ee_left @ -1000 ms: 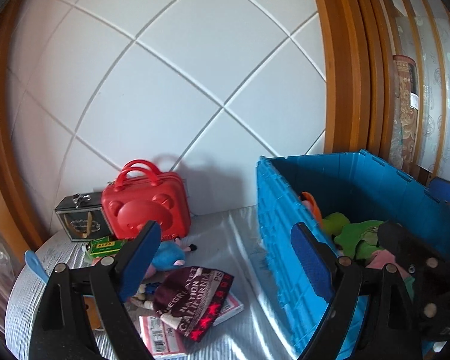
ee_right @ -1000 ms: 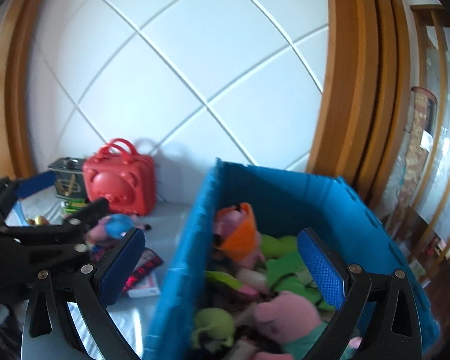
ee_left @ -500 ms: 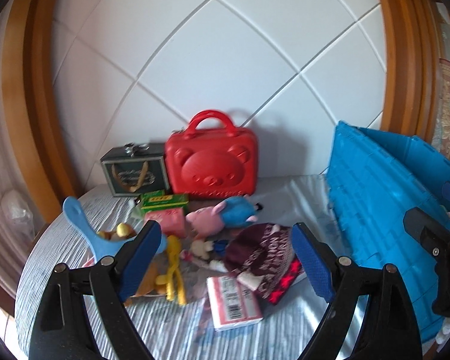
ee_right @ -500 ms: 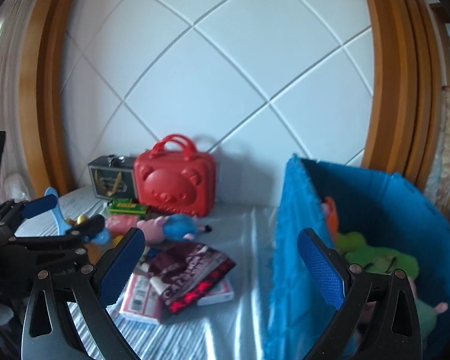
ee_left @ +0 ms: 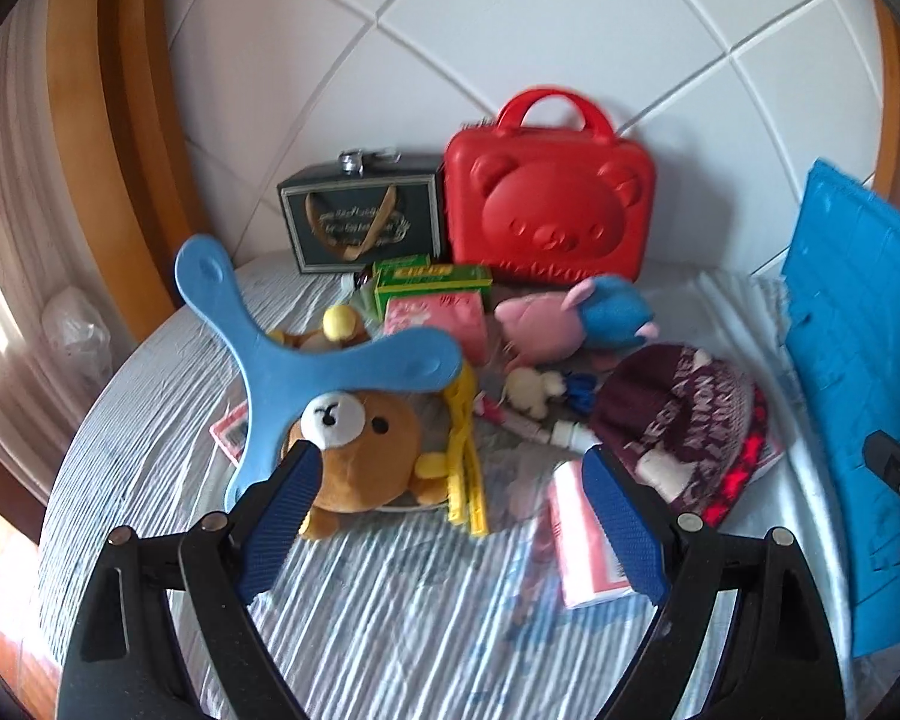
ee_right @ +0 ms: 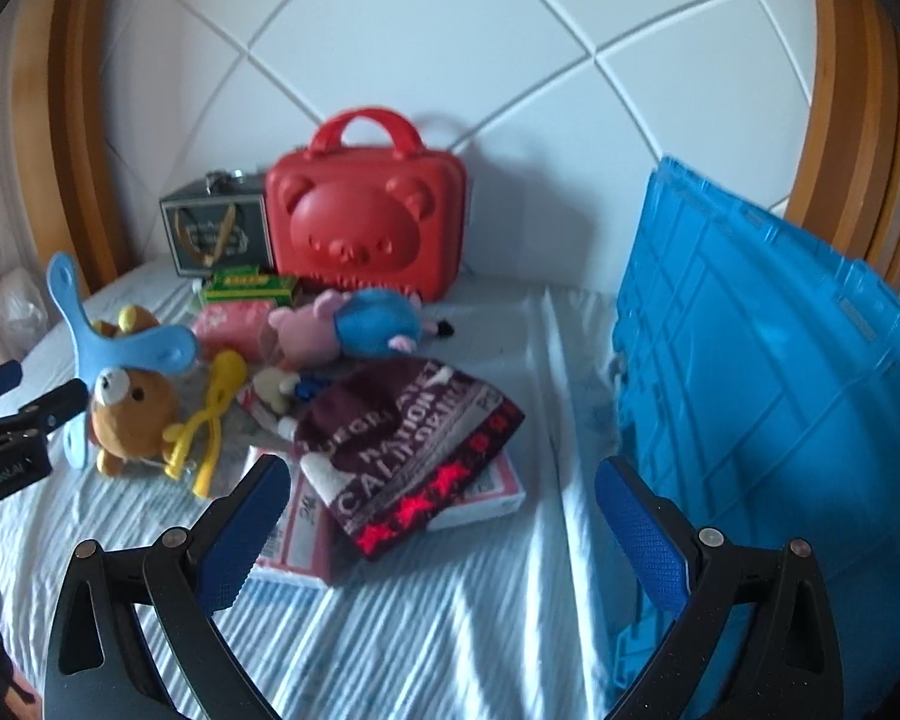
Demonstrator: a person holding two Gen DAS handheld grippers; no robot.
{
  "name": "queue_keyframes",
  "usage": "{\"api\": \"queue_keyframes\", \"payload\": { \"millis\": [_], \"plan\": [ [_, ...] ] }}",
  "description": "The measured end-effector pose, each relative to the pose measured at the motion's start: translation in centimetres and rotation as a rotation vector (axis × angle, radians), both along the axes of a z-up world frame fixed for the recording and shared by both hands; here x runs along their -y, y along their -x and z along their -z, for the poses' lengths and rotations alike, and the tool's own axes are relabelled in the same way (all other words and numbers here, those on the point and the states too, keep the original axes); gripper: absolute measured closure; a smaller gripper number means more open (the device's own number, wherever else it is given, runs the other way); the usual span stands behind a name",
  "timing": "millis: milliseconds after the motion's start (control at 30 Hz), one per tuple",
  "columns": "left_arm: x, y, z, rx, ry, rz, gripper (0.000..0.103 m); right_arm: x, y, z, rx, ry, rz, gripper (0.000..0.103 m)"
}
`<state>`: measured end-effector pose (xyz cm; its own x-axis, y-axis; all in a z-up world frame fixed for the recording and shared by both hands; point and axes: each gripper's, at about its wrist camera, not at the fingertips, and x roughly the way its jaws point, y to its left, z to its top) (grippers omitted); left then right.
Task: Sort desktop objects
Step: 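Move the left gripper to the pink-white tissue pack while the right approaches the maroon knit hat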
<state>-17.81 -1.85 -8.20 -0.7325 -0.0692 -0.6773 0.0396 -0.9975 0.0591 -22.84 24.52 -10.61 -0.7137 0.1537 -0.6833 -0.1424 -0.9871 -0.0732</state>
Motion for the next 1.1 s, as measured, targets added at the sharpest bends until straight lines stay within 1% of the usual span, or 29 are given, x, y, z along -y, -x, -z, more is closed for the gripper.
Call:
{"api": "queue_keyframes", "payload": {
  "millis": [200, 367, 567, 733, 767, 833, 867, 933, 1033, 1100],
  "plan": [
    [-0.3, 2.0, 4.6, 0.126, -0.026, 0.01, 0.014, -1.2, 2.1, 4.7, 0.137, 0.048, 0.009, 0.0],
    [-3.0, 3.1, 8.1, 0.223, -0.049, 0.083, 0.014, -2.3, 2.7, 7.8, 0.222, 0.052, 0.031, 0.0],
    [-7.9, 4.4, 11.2, 0.312, -0.082, 0.198, 0.014, -3.9, 2.8, 9.8, 0.271, 0.059, 0.056, 0.0],
    [-11.0, 6.2, 13.6, 0.383, -0.07, 0.237, 0.014, -4.7, 3.0, 10.8, 0.292, 0.067, 0.058, 0.0],
    [-11.4, 6.5, 14.2, 0.389, -0.068, 0.235, 0.011, -4.8, 3.1, 10.8, 0.295, 0.069, 0.057, 0.0],
    [-12.0, 6.9, 14.9, 0.377, -0.004, 0.225, 0.01, -5.0, 3.3, 11.0, 0.299, 0.078, 0.055, 0.0],
    [-12.0, 6.9, 14.9, 0.365, 0.006, 0.227, 0.01, -5.1, 3.5, 11.1, 0.301, 0.083, 0.053, 0.0],
    [-11.2, 6.7, 14.8, 0.347, -0.001, 0.225, 0.012, -5.0, 3.8, 11.2, 0.303, 0.085, 0.047, 0.0],
    [-8.6, 6.3, 14.6, 0.342, 0.011, 0.164, 0.013, -4.6, 4.5, 11.4, 0.307, 0.094, 0.029, 0.0],
    [-6.1, 5.9, 14.5, 0.343, -0.005, 0.108, 0.013, -4.0, 4.9, 11.4, 0.304, 0.101, 0.008, 0.0]
  ]
}}
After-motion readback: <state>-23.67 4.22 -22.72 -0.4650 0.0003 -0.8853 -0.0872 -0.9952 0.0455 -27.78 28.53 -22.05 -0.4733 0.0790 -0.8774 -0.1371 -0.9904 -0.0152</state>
